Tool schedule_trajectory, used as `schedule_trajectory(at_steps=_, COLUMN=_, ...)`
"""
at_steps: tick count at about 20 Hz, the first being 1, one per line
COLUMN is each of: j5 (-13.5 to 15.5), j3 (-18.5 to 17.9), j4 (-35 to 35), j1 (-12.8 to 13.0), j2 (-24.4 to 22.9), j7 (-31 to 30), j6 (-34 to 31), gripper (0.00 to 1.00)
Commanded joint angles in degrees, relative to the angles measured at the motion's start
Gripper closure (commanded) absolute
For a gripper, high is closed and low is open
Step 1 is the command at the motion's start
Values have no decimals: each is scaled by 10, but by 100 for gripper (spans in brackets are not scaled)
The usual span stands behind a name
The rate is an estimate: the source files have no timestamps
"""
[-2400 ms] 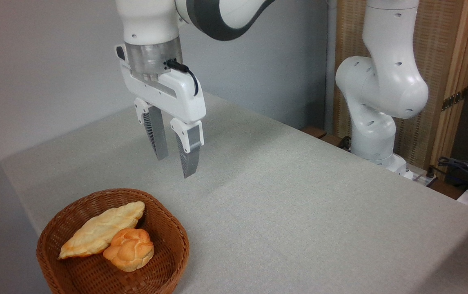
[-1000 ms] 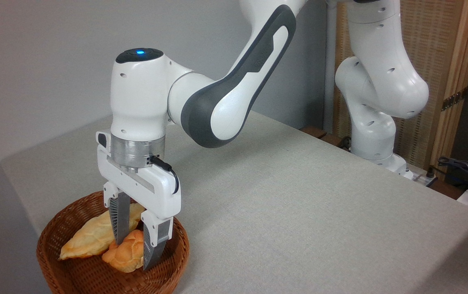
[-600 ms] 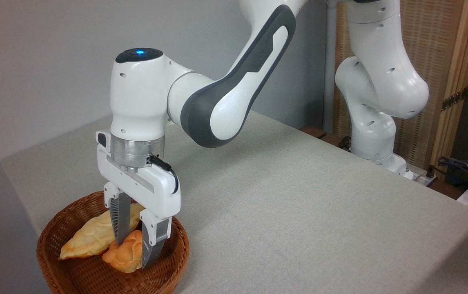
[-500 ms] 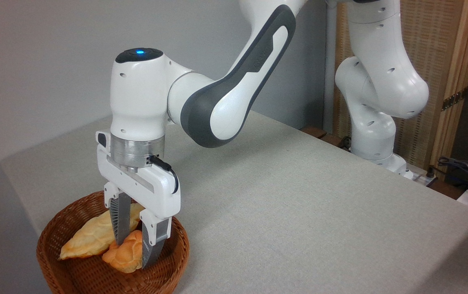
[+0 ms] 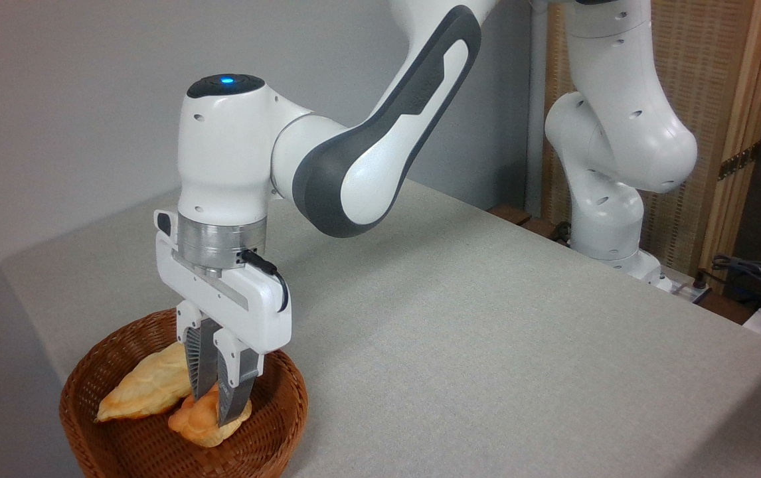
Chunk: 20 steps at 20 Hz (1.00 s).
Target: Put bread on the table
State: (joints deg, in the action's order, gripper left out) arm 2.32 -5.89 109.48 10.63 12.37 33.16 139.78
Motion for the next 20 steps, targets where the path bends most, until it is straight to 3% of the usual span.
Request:
schedule_trajectory(at_steps=1, j5=-6, j3=-5, j4=-1, j1=2, j2=-4, j7=2, j6=4, gripper=64)
schedule_trajectory(at_steps=8, j5=-6, j3=-5, j4=0, j1=2, j2=-59, j7=1, j6=-6, gripper=62)
schedule_trajectory(at_steps=14, j5=-6, j3=-3, j4=19, j1=4, j2=-124, j7=2, j6=-124, gripper=60)
schedule_trajectory(at_steps=20, j5=-6, j3=0, j4=95, j1=6, j2=-190, j7=12, j6=-178, gripper=55)
